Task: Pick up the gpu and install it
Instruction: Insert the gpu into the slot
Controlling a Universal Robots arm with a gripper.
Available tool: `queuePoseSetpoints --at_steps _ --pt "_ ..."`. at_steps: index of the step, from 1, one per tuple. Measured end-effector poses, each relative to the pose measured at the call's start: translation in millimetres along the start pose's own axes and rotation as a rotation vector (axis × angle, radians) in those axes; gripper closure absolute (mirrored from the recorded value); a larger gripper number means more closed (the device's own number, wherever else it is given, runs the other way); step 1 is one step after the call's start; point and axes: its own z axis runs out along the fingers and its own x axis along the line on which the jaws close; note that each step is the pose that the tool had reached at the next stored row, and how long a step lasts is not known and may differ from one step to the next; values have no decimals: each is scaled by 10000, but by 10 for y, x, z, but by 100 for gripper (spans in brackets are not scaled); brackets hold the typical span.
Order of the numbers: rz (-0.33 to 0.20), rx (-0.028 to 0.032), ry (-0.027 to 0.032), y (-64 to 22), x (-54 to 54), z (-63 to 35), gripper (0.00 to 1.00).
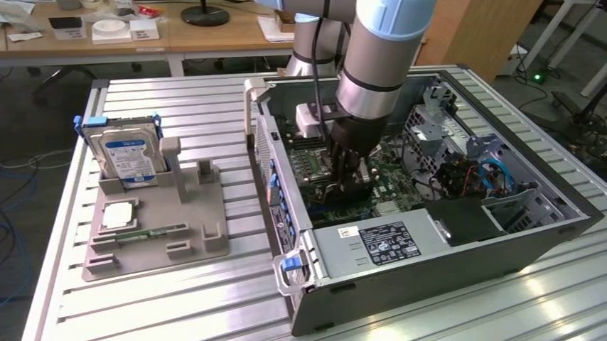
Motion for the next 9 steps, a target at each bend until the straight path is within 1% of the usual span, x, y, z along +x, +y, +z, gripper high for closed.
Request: queuePoseSetpoints --at_steps 7,9 --pt "0 13 0 0 -6 -173 65" --pt "0 14 1 0 -6 -202 65"
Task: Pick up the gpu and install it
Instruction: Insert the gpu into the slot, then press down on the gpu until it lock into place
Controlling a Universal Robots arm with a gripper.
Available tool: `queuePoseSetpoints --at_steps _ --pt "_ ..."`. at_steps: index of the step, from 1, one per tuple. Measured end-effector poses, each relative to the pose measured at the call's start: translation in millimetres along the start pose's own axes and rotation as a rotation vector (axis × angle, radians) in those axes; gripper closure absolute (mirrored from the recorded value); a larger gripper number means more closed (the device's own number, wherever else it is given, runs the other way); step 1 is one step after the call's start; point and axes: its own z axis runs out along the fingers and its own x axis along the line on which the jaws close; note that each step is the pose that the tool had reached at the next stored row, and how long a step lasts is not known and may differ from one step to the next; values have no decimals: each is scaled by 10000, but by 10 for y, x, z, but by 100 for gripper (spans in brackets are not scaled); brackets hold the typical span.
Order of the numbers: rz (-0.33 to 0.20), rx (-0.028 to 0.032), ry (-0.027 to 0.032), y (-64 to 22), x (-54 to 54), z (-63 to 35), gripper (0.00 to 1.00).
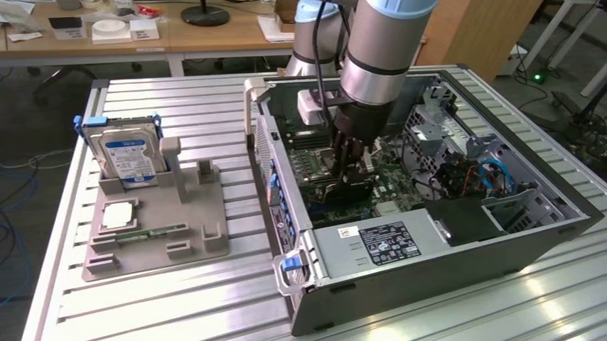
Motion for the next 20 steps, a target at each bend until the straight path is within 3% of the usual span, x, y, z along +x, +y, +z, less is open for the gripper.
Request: queuePoseSetpoints --at_steps 5,7,8,10,20 --pt "0 2 -3 0 -1 -13 67" --pt "0 1 -2 0 -1 -13 79" --pt "0 1 -1 0 -1 -14 79" --pt "0 1 -1 0 -1 -14 90" --pt "0 1 0 0 -1 -14 89"
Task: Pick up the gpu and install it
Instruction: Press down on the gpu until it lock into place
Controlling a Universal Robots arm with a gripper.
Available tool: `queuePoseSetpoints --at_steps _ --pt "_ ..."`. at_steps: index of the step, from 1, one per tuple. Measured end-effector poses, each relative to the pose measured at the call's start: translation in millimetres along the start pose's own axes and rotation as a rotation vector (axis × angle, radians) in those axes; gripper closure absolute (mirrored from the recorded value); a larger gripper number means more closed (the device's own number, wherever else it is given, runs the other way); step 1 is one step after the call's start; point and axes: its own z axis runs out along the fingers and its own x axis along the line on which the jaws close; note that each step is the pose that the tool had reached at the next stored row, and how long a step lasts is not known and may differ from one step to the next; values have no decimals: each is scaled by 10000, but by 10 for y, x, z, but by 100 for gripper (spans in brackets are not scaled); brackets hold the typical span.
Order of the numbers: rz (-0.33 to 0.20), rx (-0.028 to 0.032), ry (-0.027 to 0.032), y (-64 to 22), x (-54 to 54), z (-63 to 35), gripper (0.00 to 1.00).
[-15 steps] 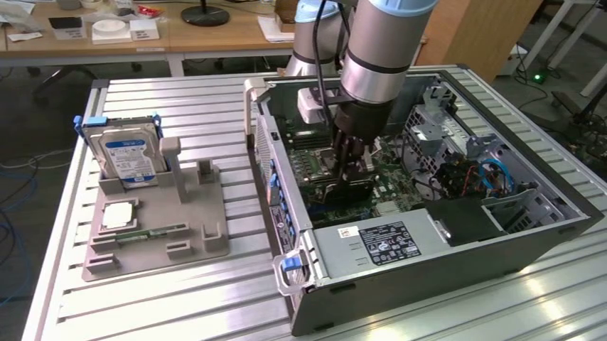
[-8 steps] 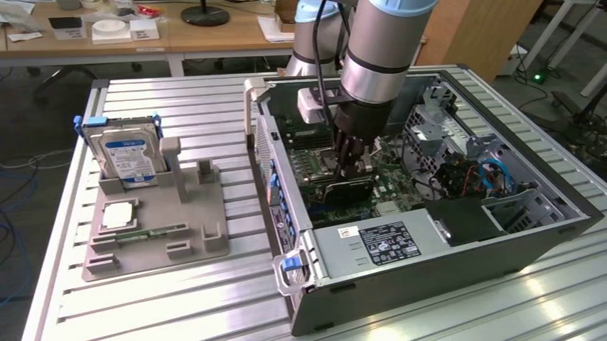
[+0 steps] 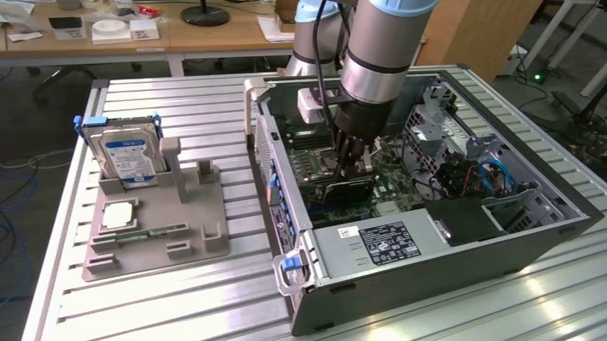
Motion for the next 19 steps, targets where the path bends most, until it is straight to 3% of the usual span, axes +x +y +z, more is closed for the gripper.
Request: queuePoseSetpoints --at_steps 6,15,19 --pt "0 0 0 3 0 0 89" --pt "1 -1 0 118 1 0 89" --pt "-1 1 -1 126 1 0 89"
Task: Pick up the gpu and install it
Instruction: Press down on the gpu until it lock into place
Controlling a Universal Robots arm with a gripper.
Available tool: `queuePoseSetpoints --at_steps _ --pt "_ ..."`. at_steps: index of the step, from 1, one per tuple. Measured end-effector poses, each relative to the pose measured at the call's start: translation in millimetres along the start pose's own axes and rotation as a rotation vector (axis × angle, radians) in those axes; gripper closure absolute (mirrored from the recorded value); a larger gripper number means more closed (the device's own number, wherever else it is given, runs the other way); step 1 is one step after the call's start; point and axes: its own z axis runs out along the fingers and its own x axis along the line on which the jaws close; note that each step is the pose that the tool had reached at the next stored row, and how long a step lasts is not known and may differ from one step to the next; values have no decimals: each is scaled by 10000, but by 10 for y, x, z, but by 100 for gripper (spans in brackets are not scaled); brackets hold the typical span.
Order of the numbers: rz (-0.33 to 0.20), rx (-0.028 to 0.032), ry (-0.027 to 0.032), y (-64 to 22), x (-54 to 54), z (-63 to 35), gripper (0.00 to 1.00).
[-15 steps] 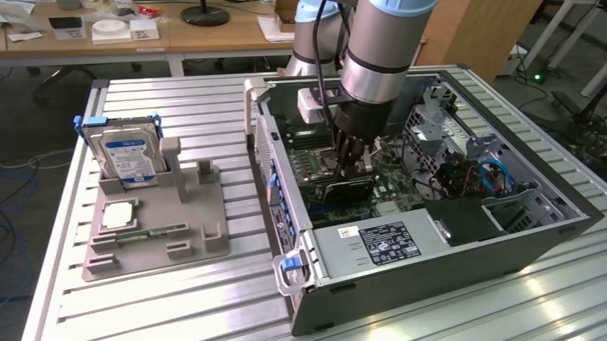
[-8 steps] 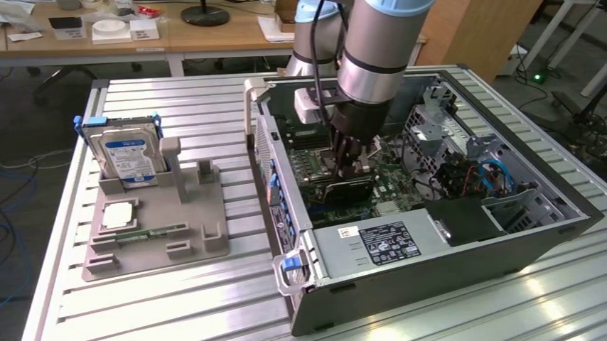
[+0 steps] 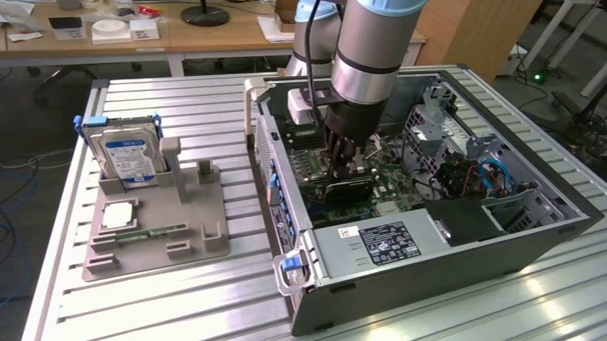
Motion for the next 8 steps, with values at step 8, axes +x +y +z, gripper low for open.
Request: queuePoseSetpoints --at_steps 8 --pt "-92 -4 1 63 1 3 89"
